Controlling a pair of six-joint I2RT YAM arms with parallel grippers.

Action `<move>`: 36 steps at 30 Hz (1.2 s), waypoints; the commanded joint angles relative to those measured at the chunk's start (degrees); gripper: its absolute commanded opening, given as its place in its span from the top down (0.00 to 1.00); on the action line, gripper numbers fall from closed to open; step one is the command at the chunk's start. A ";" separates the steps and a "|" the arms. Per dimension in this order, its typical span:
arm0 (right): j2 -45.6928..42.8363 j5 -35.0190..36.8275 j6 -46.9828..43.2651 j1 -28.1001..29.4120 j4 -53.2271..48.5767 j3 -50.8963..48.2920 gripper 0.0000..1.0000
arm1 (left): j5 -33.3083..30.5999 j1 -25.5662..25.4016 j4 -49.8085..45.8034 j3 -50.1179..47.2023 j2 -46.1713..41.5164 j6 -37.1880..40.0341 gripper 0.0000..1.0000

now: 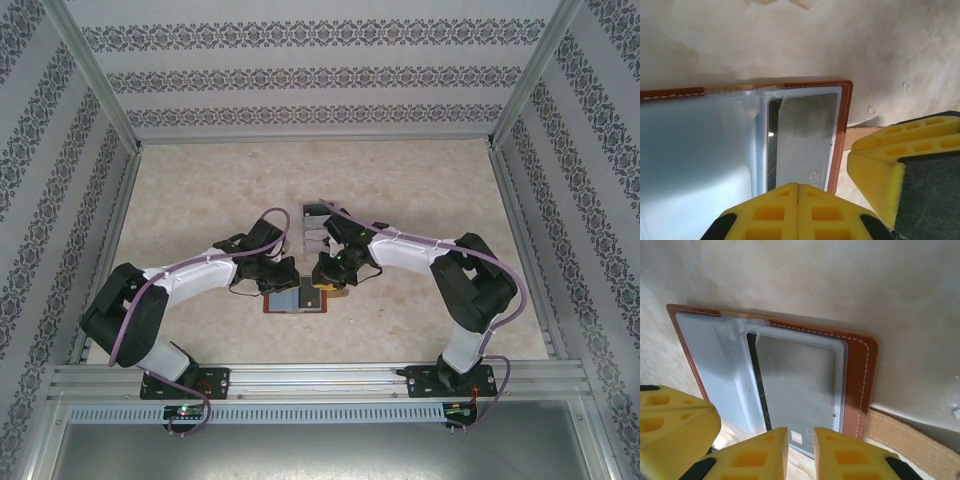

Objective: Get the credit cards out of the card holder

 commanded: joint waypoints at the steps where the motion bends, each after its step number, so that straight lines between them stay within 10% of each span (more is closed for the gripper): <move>1: 1.49 -0.52 0.68 0.58 0.54 -0.64 0.77 | 1.29 0.92 1.78 -0.28 0.73 -0.68 0.94; 36: 4.79 1.76 -1.52 0.57 -1.98 -0.46 0.77 | 4.95 0.96 3.54 1.21 6.69 -0.74 0.78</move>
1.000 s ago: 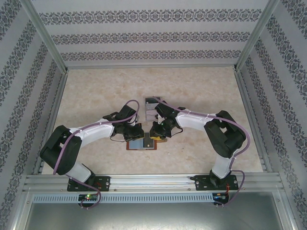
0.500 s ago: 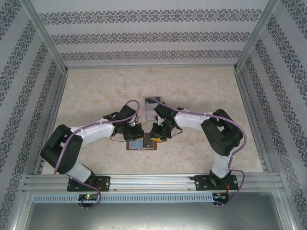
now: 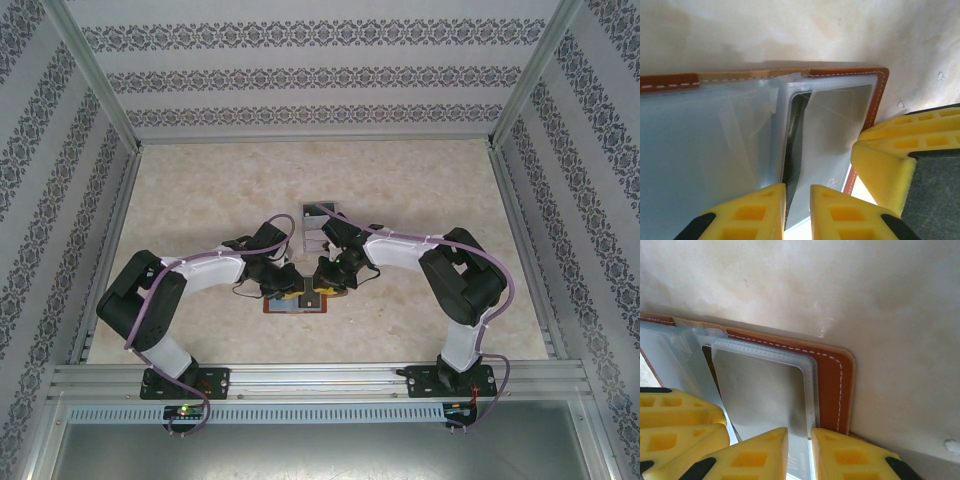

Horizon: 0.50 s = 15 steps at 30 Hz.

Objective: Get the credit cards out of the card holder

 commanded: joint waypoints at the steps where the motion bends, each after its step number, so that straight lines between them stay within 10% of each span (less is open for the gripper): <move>1: 1.21 1.71 -0.88 0.58 -2.32 -0.39 0.77 | 0.56 0.59 2.32 1.23 0.96 -0.27 0.76; 15: 1.26 1.63 -1.30 0.46 -2.64 -0.14 0.77 | 2.63 0.48 4.83 1.80 3.82 -1.31 0.73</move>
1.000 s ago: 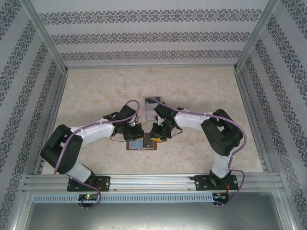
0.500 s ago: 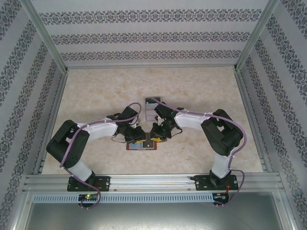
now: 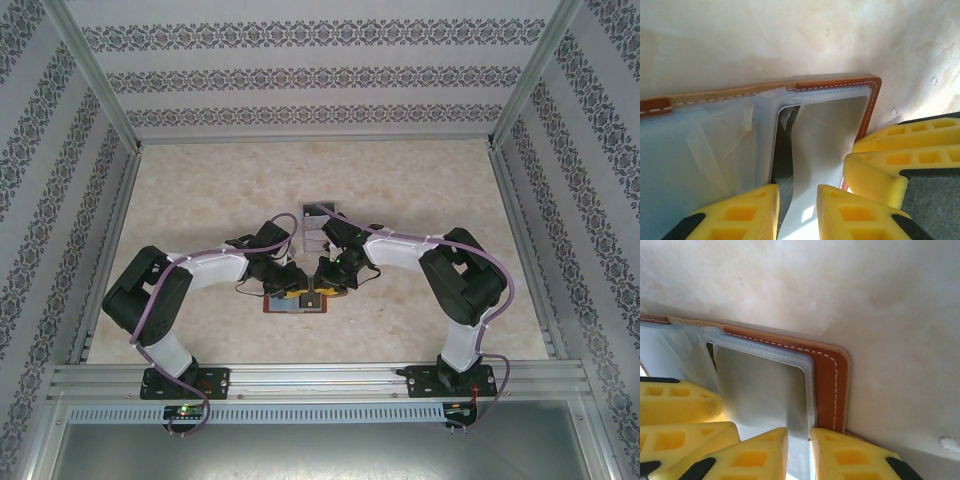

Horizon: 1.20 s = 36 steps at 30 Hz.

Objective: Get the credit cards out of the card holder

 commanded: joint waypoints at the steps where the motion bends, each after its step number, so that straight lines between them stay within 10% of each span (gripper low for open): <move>1: 1.28 1.55 -1.22 0.47 -2.10 -0.11 0.77 | 1.09 0.50 3.05 0.89 1.31 -0.86 0.73; 18: 1.89 1.11 -1.59 0.04 -2.36 0.14 0.77 | 2.69 0.19 4.68 1.63 3.33 -1.30 0.77; 36: 2.21 0.93 -2.17 -0.77 -2.76 0.31 0.77 | -7.09 -0.47 -13.64 7.51 1.89 5.57 0.69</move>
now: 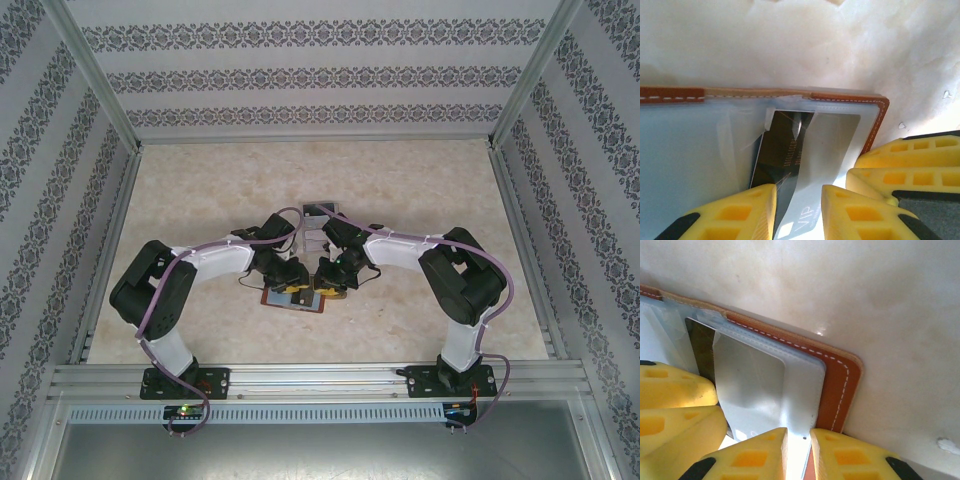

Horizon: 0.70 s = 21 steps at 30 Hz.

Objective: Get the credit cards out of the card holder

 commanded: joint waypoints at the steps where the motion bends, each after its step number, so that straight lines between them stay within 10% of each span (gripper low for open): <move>1: 2.02 1.04 -1.03 -0.63 -2.59 0.31 0.77 | -2.72 -0.34 -4.84 1.02 -1.08 1.92 0.69; 21: 2.13 0.92 -1.60 -0.84 -3.20 0.94 0.77 | -6.70 -0.17 -4.64 1.46 -2.66 1.92 0.69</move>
